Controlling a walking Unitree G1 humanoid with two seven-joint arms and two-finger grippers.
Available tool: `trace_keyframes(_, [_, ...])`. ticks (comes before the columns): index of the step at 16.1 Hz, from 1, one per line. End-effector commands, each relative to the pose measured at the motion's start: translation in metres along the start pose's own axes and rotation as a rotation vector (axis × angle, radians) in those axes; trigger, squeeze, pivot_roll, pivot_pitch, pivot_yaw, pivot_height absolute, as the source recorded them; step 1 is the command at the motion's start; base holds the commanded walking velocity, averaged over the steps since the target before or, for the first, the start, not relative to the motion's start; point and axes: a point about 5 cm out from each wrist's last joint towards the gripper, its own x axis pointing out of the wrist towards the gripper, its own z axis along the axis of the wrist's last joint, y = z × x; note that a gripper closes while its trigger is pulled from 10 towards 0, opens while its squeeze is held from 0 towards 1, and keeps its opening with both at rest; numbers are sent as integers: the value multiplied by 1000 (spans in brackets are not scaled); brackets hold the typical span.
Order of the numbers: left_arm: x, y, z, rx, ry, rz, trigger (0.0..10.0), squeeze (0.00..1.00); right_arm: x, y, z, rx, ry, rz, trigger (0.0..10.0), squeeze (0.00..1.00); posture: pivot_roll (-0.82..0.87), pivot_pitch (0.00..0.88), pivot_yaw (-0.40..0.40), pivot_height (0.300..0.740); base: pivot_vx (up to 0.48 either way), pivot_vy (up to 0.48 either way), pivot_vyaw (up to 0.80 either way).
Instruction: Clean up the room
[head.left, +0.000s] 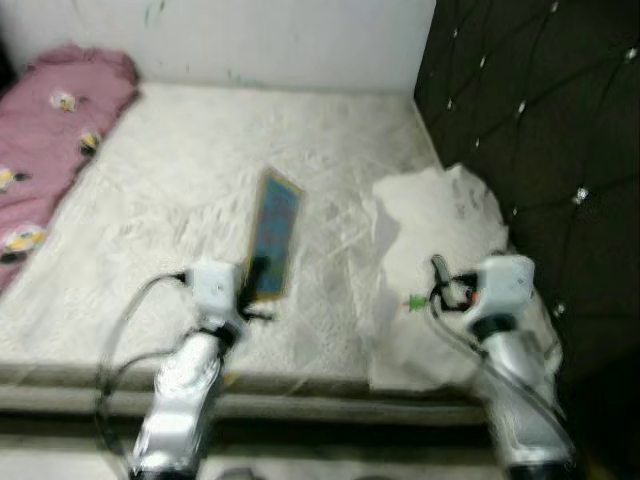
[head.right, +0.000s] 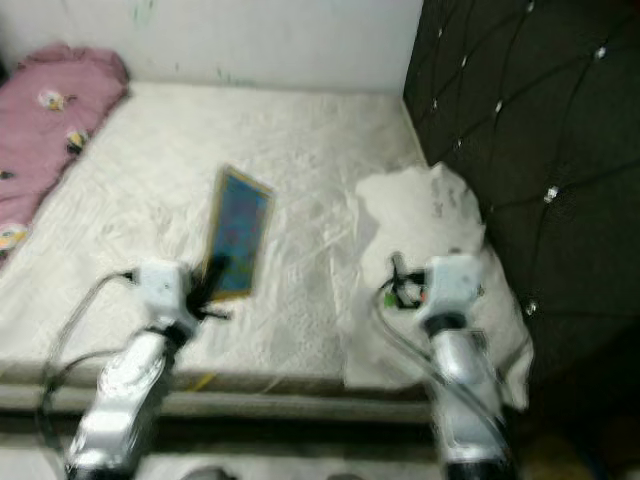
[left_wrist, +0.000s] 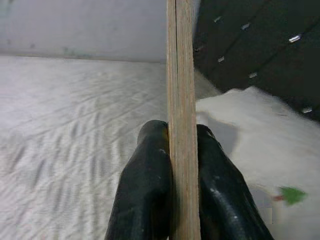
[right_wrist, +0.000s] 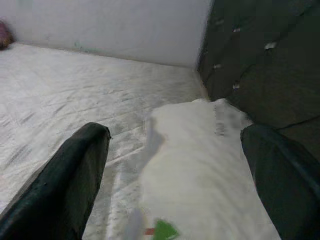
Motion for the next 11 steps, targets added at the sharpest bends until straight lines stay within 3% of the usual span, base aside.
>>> trace_keyframes(1, [2,0,7,5,-37,0,10000,0,1,-3,2,-2,-4,-10,10000,0,-47,14,-23,740,0,0,0])
trace_keyframes(4, [3,-1,8,5,-41,-9,10000,0,1,-4,2,-2,-2,-10,10000,0,-48,12,-23,740,281,0,0])
trace_keyframes(7, [3,-2,8,1,-44,-19,10000,0,1,-4,1,-1,-2,-12,10000,0,-52,10,-23,740,353,0,-537])
trace_keyframes(11, [4,-3,8,-11,-45,-8,10000,0,2,-5,2,-7,-6,-14,10000,0,-53,9,-24,740,264,0,0])
